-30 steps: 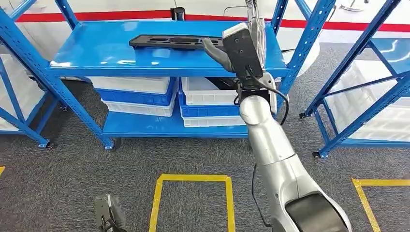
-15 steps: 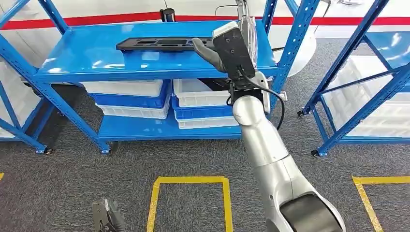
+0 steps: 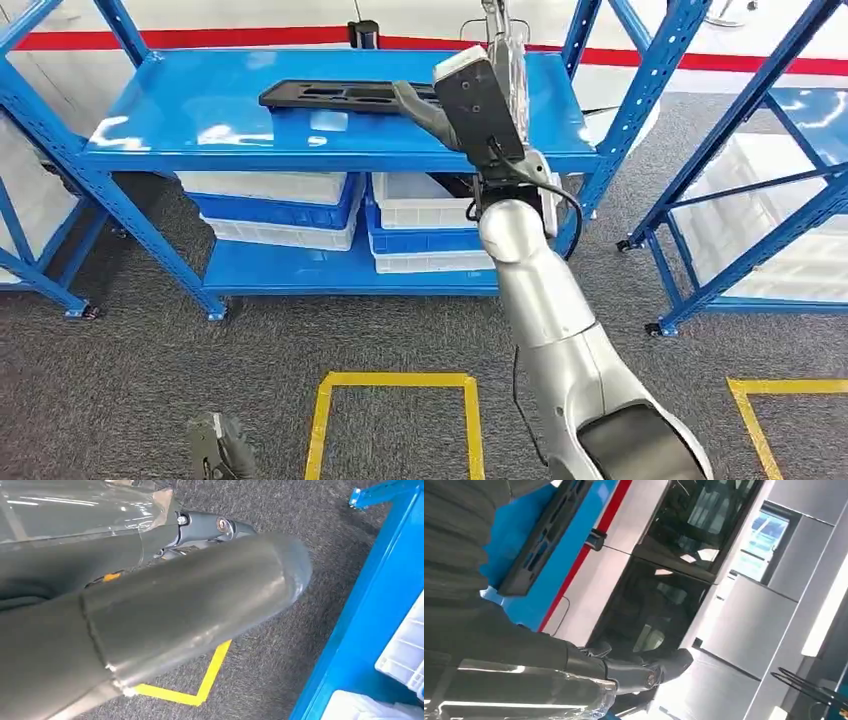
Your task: Take the parts from the cabinet and place them on the table.
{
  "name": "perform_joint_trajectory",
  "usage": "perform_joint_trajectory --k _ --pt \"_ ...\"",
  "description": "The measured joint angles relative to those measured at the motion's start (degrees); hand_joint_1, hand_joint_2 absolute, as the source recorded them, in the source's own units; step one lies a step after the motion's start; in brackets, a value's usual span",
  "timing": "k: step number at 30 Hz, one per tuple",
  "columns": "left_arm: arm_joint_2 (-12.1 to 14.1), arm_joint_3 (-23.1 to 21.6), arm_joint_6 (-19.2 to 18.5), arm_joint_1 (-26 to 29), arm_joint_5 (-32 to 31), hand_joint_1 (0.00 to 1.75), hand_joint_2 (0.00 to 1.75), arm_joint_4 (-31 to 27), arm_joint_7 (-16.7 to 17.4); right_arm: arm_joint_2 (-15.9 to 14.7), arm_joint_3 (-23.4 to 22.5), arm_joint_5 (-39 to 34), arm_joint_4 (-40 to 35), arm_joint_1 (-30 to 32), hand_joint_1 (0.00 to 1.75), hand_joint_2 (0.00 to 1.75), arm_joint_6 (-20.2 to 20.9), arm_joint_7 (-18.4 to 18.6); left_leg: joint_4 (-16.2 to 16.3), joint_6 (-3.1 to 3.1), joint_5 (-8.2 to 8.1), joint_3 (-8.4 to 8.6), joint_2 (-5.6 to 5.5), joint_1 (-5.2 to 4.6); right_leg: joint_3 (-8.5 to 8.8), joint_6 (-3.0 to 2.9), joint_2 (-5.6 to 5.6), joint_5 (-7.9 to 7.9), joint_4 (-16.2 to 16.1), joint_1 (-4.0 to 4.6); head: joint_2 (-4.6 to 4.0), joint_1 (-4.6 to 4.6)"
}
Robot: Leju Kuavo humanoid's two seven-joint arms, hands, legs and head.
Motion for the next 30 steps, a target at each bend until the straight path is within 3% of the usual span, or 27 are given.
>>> perform_joint_trajectory --k 2,3,4,7,9,10,11,13,14,15,16,18,19,20,23,24,25,26,28,29,30 --pt "-0.07 0.15 0.0 0.0 0.0 0.0 0.0 0.0 -0.02 -0.02 0.0 0.02 0.0 -0.06 0.0 1.75 0.0 0.0 0.01 -0.18 -0.58 0.85 -0.22 -0.13 3.98 0.59 -0.05 4.69 -9.33 0.02 0.0 0.0" --pt "-0.09 0.2 0.0 0.0 0.0 0.0 0.0 -0.02 -0.02 -0.02 0.0 0.02 -0.02 -0.14 0.0 1.75 0.0 0.0 0.01 -0.35 -0.96 1.3 -0.25 -0.16 6.53 0.52 -0.27 7.09 -15.06 0.07 0.0 0.02" --pt "-0.15 0.22 0.0 -0.04 0.0 0.0 0.0 0.0 0.0 -0.02 0.0 0.02 0.0 -0.17 0.0 1.75 0.0 0.0 0.22 -0.75 -1.42 1.44 -0.32 -0.53 7.97 -0.24 -0.52 7.95 -17.56 0.41 0.0 0.07" --pt "-0.17 0.24 0.0 -0.01 0.0 0.0 0.0 0.0 -0.02 -0.02 -0.02 0.02 -0.04 -0.19 0.0 1.75 0.0 0.07 0.05 -1.49 -1.9 1.55 -0.21 -0.21 7.99 -1.07 -0.32 7.74 -17.67 0.58 0.0 0.02" --pt "-0.17 0.29 0.0 -0.06 0.02 0.0 0.0 -0.09 -0.02 0.17 -0.02 0.2 -0.37 -0.22 0.0 1.75 0.0 0.18 0.44 -2.29 -2.61 1.32 -0.16 0.1 8.76 -1.77 -0.11 7.8 -18.29 -0.25 0.0 0.0" --pt "-0.2 0.26 -0.02 -0.09 0.02 0.0 0.0 -0.09 -0.04 0.37 -0.02 0.37 -0.46 -0.36 0.0 1.75 0.0 0.17 2.72 -2.65 -3.87 0.56 -0.05 0.08 9.07 -2.22 -0.11 7.51 -18.31 -0.25 0.0 -0.19" --pt "-0.2 0.26 -0.09 -0.11 0.0 0.0 0.0 -0.09 -0.04 0.48 0.0 0.57 -0.46 -0.38 0.0 1.75 0.04 0.24 6.73 -2.98 -5.73 -1.41 0.03 0.26 9.28 -2.44 -0.1 7.35 -18.3 -0.26 0.0 -0.35" --pt "-0.2 0.26 -0.22 0.02 0.0 0.0 0.0 -0.09 -0.04 0.41 0.0 0.9 -0.46 -0.04 0.0 1.75 0.09 0.66 16.38 -3.56 -9.01 -7.09 0.06 0.48 9.64 -2.87 -0.09 6.98 -18.28 -0.18 0.0 -0.3" --pt "-0.22 0.26 -0.33 0.12 -0.02 0.0 0.0 -0.09 -0.04 0.41 -0.02 1.07 -0.46 0.22 0.0 1.75 0.09 0.9 18.54 -3.7 -8.87 -8.9 0.08 0.57 9.82 -2.88 -0.04 6.77 -18.27 -0.17 0.0 -0.28" --pt "-0.2 0.26 -0.59 0.16 -0.04 0.0 0.0 -0.09 -0.02 0.39 -0.02 1.27 -0.46 0.49 0.0 1.75 0.09 1.03 17.85 -3.72 -7.31 -9.31 0.1 0.7 10.16 -2.8 0.09 6.49 -18.27 -0.17 0.0 -0.33" --pt "-0.2 0.29 -0.65 0.16 -0.15 0.0 0.0 -0.09 -0.02 0.37 -0.02 1.51 -0.48 0.64 0.0 1.75 0.02 1.2 14.84 -3.79 -4.65 -8.47 0.13 0.82 10.6 -2.68 0.2 6.22 -18.26 -0.2 0.0 -0.33" --pt "-0.22 0.26 -0.72 0.06 -0.57 0.0 0.0 -0.09 0.07 0.31 -0.04 2.1 -0.87 0.79 0.0 1.75 -0.04 1.72 3.69 -3.43 1.91 -3.75 0.15 0.92 11.75 -2.22 0.35 5.46 -18.29 -0.23 0.0 -0.33" --pt "-0.24 0.22 -0.72 0.04 -0.63 0.0 0.0 -0.09 0.13 0.24 -0.04 2.36 -1.09 0.84 0.0 1.75 -0.04 1.79 0.99 -3.17 2.36 -2.53 0.13 0.9 11.89 -1.95 0.38 5.23 -18.36 -0.17 0.0 -0.28" --pt "-0.28 0.13 -0.74 -0.17 -0.68 0.0 0.0 -0.09 0.31 0.09 -0.04 2.71 -1.44 0.84 0.0 1.75 -0.04 2.03 0.24 -2.91 1.46 -1.53 0.05 0.55 11.69 -1.51 0.48 4.95 -18.2 0.35 0.0 -0.26" --pt "-0.44 -0.13 -0.72 -0.45 -0.74 0.0 0.0 -0.15 0.66 -0.26 -0.13 3.19 -2.34 1.71 0.0 1.75 -0.04 2.32 0.35 -1.81 1.2 -1.72 0.01 0.12 11.89 -0.69 0.45 4.83 -18.78 0.18 0.0 -0.26" --pt "-0.46 -0.13 -0.65 -0.59 -0.72 0.0 0.0 -0.18 0.81 -0.33 -0.15 3.28 -2.77 1.84 0.0 1.75 -0.04 2.36 -0.3 -1.23 1.51 -1.1 0.03 0.57 11.46 -0.26 0.36 4.44 -18.39 0.49 0.0 -0.28" --pt "-0.48 -0.13 -0.57 -0.77 -0.7 0.0 0.0 -0.2 0.85 -0.44 -0.17 3.41 -3.04 1.92 0.0 1.75 -0.02 2.36 -0.53 -0.96 1.42 -0.67 0.08 0.45 11.04 -0.23 0.05 3.93 -16.83 0.21 0.0 -0.22" --pt "-0.48 -0.13 -0.35 -1.09 -0.63 0.0 0.0 -0.2 0.94 -0.48 -0.2 3.61 -3.17 1.87 0.0 1.75 0.13 2.36 -0.54 -0.47 1.21 -0.51 0.1 0.44 9.06 -0.54 -0.01 2.44 -13.11 0.21 0.0 -0.04" --pt "-0.44 -0.11 0.17 -1.26 -0.46 0.0 0.0 -0.2 1.05 -0.61 -0.2 3.76 -3.17 2.31 0.0 1.75 0.41 2.34 -0.53 0.07 0.77 -0.14 0.13 0.31 3.01 -0.87 -0.01 -1.01 -2.7 0.19 0.0 0.04" --pt "-0.39 -0.11 0.42 -1.17 -0.35 0.0 0.0 -0.2 1.12 -0.63 -0.2 3.78 -3.15 2.57 0.0 1.75 0.61 2.34 -0.49 0.15 0.53 0.04 0.1 0.23 0.52 -0.65 -0.01 -1.61 1.04 0.16 0.0 0.0" --pt "-0.31 -0.09 0.42 -1.04 -0.2 0.0 0.0 -0.2 1.09 -0.61 -0.2 3.8 -3.13 2.64 0.0 1.75 0.96 2.3 -0.49 0.11 0.31 0.28 0.03 0.18 -0.21 -0.32 -0.01 -0.97 1.19 0.16 0.0 0.02"
